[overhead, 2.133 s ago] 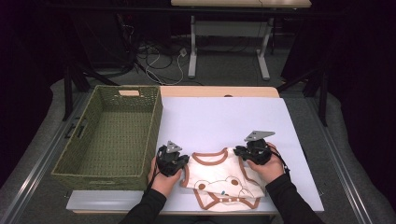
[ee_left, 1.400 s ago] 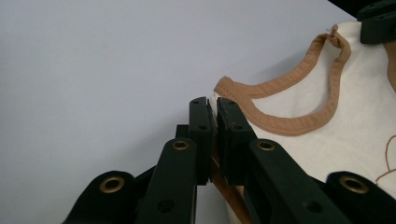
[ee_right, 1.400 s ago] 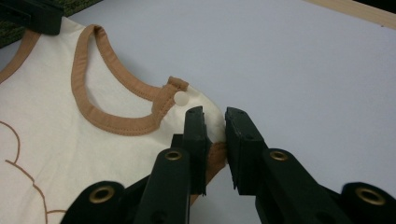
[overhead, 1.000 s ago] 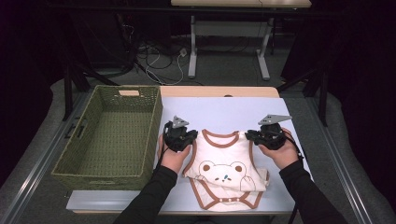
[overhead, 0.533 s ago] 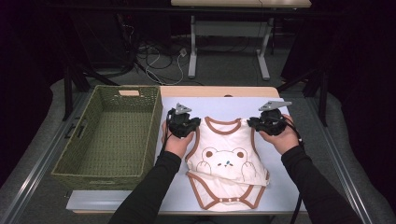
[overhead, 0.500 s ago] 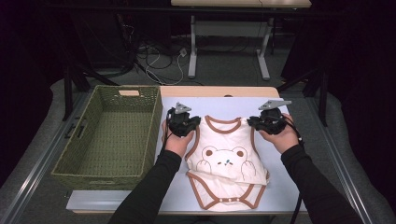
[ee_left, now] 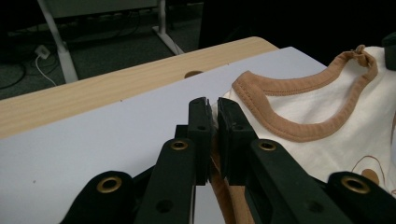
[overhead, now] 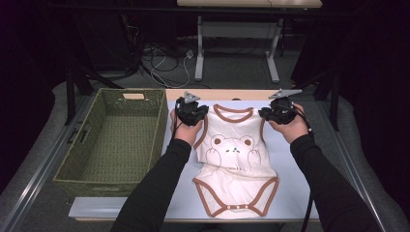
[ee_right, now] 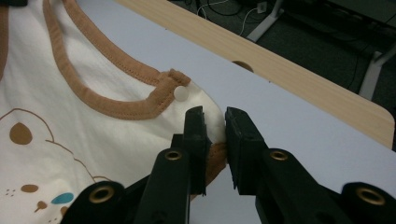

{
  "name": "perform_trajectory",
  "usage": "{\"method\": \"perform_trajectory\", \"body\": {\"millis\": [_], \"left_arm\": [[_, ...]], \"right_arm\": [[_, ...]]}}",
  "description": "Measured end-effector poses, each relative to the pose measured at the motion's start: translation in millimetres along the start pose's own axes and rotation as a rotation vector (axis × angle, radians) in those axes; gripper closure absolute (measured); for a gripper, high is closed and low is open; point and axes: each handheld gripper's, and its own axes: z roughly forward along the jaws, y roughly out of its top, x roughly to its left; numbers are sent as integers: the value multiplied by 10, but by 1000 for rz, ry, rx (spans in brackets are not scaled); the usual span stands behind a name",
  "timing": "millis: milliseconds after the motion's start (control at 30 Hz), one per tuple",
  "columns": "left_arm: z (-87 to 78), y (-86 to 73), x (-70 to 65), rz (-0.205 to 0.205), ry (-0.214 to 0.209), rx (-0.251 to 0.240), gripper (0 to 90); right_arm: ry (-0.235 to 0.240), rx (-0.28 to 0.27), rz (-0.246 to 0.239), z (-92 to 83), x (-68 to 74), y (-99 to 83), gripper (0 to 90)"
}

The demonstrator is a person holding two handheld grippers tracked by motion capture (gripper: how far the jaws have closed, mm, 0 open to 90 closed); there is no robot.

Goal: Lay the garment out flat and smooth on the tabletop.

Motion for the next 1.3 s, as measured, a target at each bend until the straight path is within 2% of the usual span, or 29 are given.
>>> {"method": "perform_trajectory", "body": {"millis": [133,300,400,767,867,933,1133,1300], "left_arm": [[50,97,48,3,10,-1,846],[112,219,105,-26,13,-16,848],[144,271,129,-40,11,-26,851],[237,444,127,-12,20,-20,853],[286,446,129,-2,32,0,853],[320,425,137,-16,40,4,853],[425,354,166,-19,60,43,853],[489,319,154,-9,74,42,852]], "right_arm": [[-19,-17,22,13,-40,104,789],[-44,-48,42,20,-104,213,790],[-65,-50,32,43,-128,263,790],[-103,-98,68,51,-218,301,790],[-101,-103,77,73,-227,298,790],[-101,-86,78,117,-221,289,790],[-113,-54,79,293,-218,252,789],[-121,-36,85,397,-220,220,789]]}}
